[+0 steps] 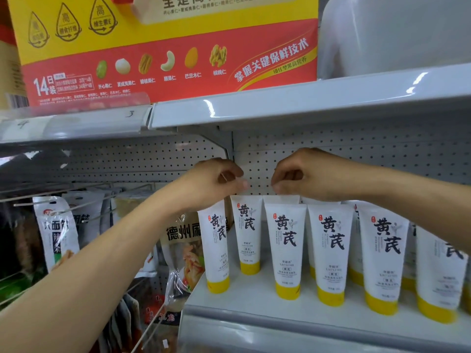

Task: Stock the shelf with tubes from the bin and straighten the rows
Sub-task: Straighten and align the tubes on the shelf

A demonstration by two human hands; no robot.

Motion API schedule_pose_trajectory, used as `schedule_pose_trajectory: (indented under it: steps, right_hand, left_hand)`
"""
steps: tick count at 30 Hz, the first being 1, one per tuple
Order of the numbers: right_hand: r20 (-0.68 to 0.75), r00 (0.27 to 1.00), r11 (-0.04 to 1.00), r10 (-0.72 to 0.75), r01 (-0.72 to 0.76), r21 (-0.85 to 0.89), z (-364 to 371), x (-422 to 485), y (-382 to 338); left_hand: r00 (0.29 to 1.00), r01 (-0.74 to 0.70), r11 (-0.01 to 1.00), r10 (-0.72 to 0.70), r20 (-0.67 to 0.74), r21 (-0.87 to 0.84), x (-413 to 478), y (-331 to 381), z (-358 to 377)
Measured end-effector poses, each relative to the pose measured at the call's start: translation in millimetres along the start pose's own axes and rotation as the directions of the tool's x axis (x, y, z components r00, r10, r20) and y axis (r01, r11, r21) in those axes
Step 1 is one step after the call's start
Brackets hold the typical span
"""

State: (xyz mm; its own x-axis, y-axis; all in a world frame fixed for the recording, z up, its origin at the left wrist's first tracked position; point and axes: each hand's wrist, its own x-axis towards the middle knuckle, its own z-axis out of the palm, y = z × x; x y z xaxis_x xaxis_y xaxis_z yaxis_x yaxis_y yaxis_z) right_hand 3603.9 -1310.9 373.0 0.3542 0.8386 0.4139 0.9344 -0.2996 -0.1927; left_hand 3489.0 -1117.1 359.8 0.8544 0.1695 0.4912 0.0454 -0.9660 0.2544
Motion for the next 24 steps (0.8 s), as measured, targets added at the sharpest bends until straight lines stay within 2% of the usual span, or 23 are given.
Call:
schedule_pose_trajectory:
  steps: [4, 7, 10, 14, 17, 24]
  right_hand:
    - [0.065, 0.998, 0.999, -0.004, 0.006, -0.036, 3.6, -13.0, -5.0]
    - [0.104, 0.994, 0.997, 0.022, -0.014, -0.072, 10.0, -17.9, -7.9]
    - [0.132, 0.99, 0.993, 0.048, -0.033, -0.113, 14.5, -21.4, -9.4]
    - [0.141, 0.986, 0.981, 0.089, -0.063, -0.182, 23.1, -24.8, -9.8]
    - [0.121, 0.988, 0.982, 0.098, -0.076, -0.173, 25.9, -25.1, -10.2]
    - [0.134, 0.985, 0.984, 0.107, -0.086, -0.154, 26.0, -23.5, -10.0]
  left_hand:
    - [0.988, 0.144, 0.989, -0.141, -0.066, 0.035, -31.0, -7.3, -0.3]
    - [0.964, 0.265, 0.964, -0.265, -0.005, -0.02, -46.3, -12.4, 8.3]
    - [0.947, 0.32, 0.941, -0.318, 0.039, -0.107, -48.1, -15.5, 16.6]
    - [0.944, 0.326, 0.932, -0.33, -0.003, -0.162, -47.6, -12.4, 24.2]
    - [0.95, 0.29, 0.928, -0.309, -0.048, -0.233, -47.8, -10.2, 27.7]
    - [0.983, 0.178, 0.899, -0.185, 0.022, -0.401, -44.8, -4.6, 31.3]
